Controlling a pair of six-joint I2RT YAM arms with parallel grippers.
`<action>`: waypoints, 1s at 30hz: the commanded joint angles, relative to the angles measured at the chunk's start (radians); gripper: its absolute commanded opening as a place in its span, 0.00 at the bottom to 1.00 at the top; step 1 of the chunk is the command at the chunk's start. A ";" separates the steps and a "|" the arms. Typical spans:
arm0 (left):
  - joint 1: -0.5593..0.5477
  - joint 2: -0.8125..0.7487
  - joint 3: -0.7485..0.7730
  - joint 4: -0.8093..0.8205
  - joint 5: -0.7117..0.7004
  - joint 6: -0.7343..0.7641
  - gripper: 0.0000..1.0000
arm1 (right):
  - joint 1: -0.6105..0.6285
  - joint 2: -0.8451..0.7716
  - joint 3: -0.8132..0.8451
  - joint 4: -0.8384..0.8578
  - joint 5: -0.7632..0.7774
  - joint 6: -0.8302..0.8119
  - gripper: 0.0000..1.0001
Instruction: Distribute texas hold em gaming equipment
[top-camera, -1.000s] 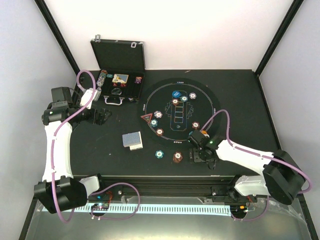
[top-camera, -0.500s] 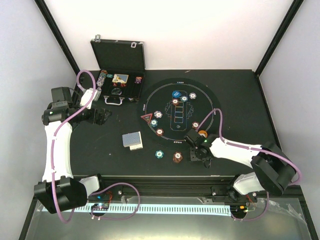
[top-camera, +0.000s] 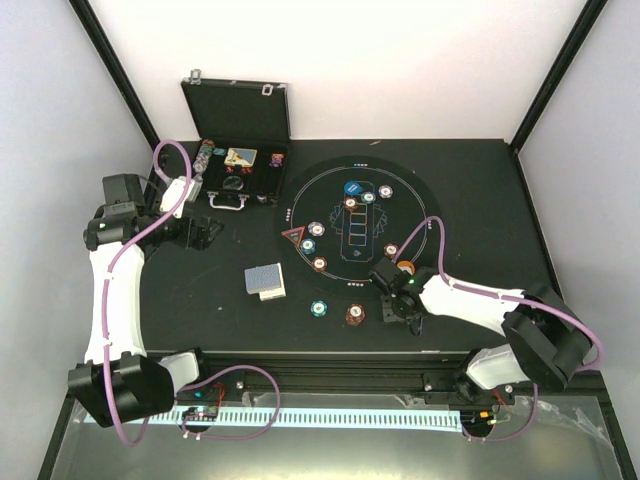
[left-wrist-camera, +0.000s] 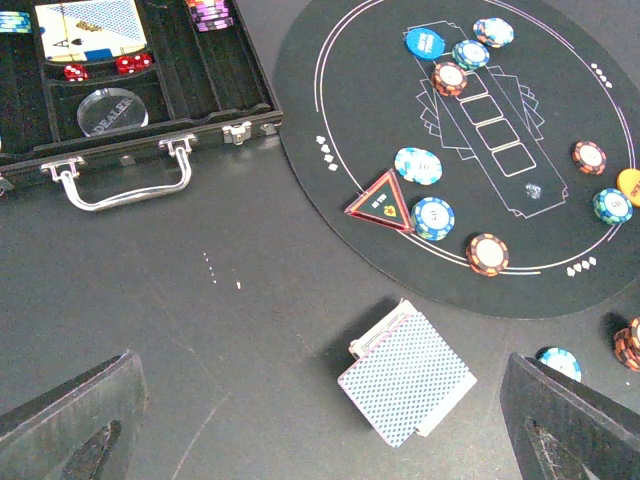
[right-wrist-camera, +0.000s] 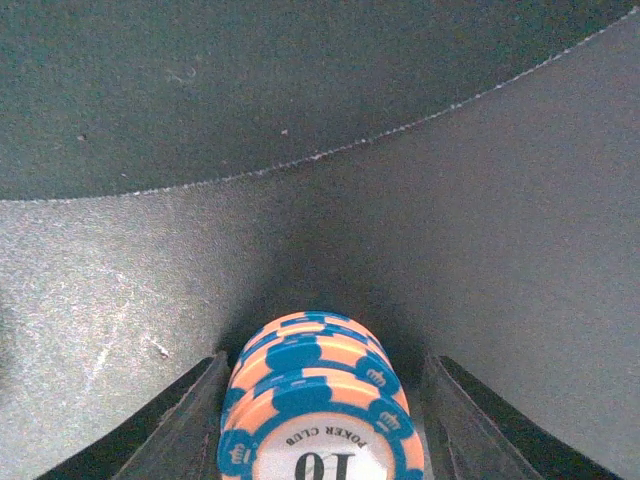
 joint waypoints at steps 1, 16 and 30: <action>0.008 -0.006 0.003 -0.005 0.015 0.011 0.99 | -0.002 -0.022 0.020 -0.026 0.028 -0.003 0.54; 0.007 -0.007 0.001 -0.020 0.012 0.016 0.99 | -0.003 -0.036 0.038 -0.041 0.017 -0.014 0.39; 0.007 -0.009 0.004 -0.018 0.012 0.017 0.99 | -0.048 -0.105 0.156 -0.155 0.020 -0.062 0.25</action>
